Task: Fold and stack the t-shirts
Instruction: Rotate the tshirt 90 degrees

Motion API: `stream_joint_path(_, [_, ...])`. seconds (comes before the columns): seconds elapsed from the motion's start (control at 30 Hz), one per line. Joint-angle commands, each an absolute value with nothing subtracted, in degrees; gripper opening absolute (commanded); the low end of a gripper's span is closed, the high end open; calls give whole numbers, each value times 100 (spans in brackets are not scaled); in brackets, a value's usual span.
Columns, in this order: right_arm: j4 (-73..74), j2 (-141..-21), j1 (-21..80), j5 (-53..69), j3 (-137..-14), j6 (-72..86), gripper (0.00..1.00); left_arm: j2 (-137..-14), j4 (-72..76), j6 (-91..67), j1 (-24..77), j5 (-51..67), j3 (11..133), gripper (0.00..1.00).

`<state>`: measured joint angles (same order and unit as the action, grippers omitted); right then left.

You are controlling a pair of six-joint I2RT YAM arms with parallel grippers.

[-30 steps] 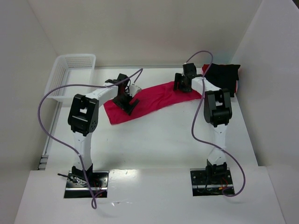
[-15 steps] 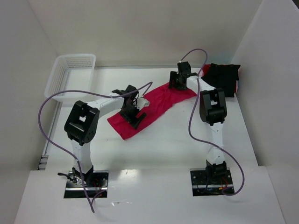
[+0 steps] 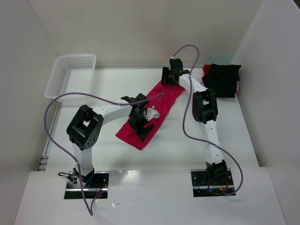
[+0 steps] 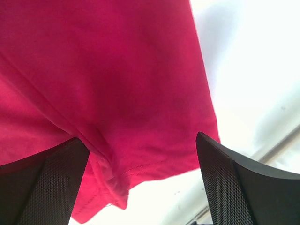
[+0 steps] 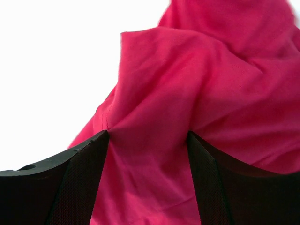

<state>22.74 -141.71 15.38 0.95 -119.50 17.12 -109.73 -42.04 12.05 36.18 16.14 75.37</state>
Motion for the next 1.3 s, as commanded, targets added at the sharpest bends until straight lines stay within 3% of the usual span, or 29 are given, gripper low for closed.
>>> stream_joint_path(0.0, [2540,-14650,1792,210,-12908,1775,73,-11065,-4579,1309,3761,2320,7286,99])
stream_joint_path(0.2, [2671,-15099,1968,343,-14103,1775,73,-10855,-4685,1441,3762,2794,7286,99])
stream_joint_path(0.4, [3287,-15039,1969,212,-14705,1714,73,-10346,-4623,1266,3814,1786,7461,99])
stream_joint_path(0.57, [3050,-13740,1969,-264,-13678,1547,76,-9187,-4211,828,3814,204,7462,99])
stream_joint_path(0.7, [2971,-12816,1969,-465,-12694,1547,81,-8982,-3973,555,3814,-412,7515,99])
stream_joint_path(0.77, [3032,-12446,1969,-694,-12359,1547,100,-9157,-3850,379,3814,-762,7576,99])
stream_joint_path(0.93, [2742,-12068,1969,-1247,-10909,1713,100,-9693,-3674,-165,4103,-1256,7462,99])
stream_joint_path(1.27, [2469,-12691,1907,-1291,-10704,2039,100,-9704,-3393,-1431,4377,-1810,7330,99])
